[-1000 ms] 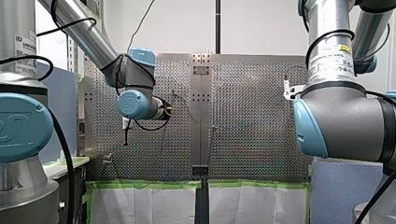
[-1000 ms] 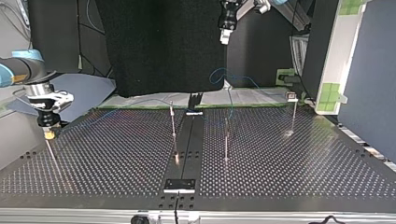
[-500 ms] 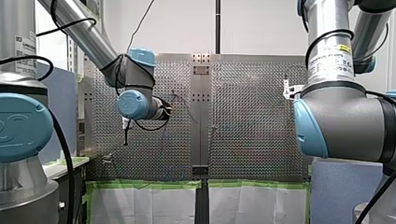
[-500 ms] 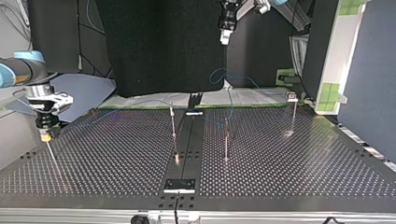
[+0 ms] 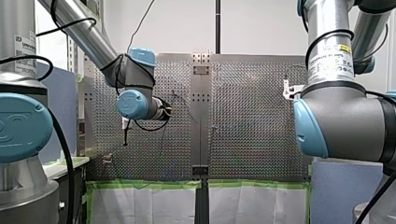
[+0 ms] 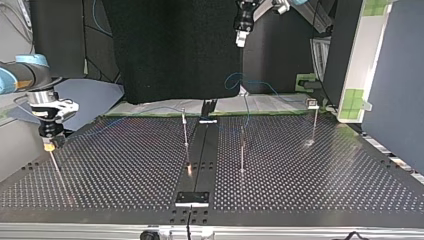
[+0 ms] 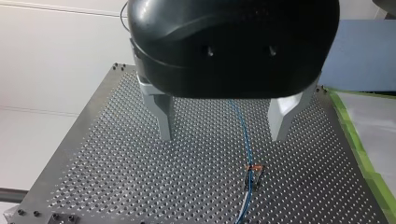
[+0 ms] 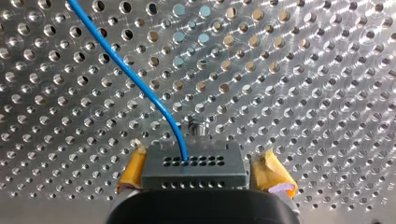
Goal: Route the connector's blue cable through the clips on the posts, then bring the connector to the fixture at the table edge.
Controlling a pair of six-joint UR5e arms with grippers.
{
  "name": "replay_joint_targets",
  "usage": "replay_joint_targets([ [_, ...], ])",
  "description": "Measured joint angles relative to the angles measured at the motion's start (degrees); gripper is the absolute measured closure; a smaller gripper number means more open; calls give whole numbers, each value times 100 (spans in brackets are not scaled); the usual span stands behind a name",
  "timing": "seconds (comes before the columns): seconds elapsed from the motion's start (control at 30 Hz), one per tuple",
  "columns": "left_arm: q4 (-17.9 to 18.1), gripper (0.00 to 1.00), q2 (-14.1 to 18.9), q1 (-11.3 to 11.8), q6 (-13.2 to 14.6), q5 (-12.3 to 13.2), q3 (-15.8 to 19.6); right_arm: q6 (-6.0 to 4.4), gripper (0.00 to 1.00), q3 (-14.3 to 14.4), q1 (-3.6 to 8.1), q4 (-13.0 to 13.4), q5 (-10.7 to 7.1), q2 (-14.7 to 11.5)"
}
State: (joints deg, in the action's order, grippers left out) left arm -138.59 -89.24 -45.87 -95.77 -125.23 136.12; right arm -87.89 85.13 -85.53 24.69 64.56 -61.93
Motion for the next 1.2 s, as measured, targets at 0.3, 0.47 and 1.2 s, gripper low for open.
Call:
replay_joint_targets([
  [0.3,-22,0,0,-21,3,-64,-1,14,0,0,-12,-45,6,11],
  [0.47,-23,0,0,-27,6,-67,0,14,0,0,-12,-57,16,16],
  [1.2,-43,0,1,-39,12,-73,0,-9,0,0,-13,-34,57,30],
])
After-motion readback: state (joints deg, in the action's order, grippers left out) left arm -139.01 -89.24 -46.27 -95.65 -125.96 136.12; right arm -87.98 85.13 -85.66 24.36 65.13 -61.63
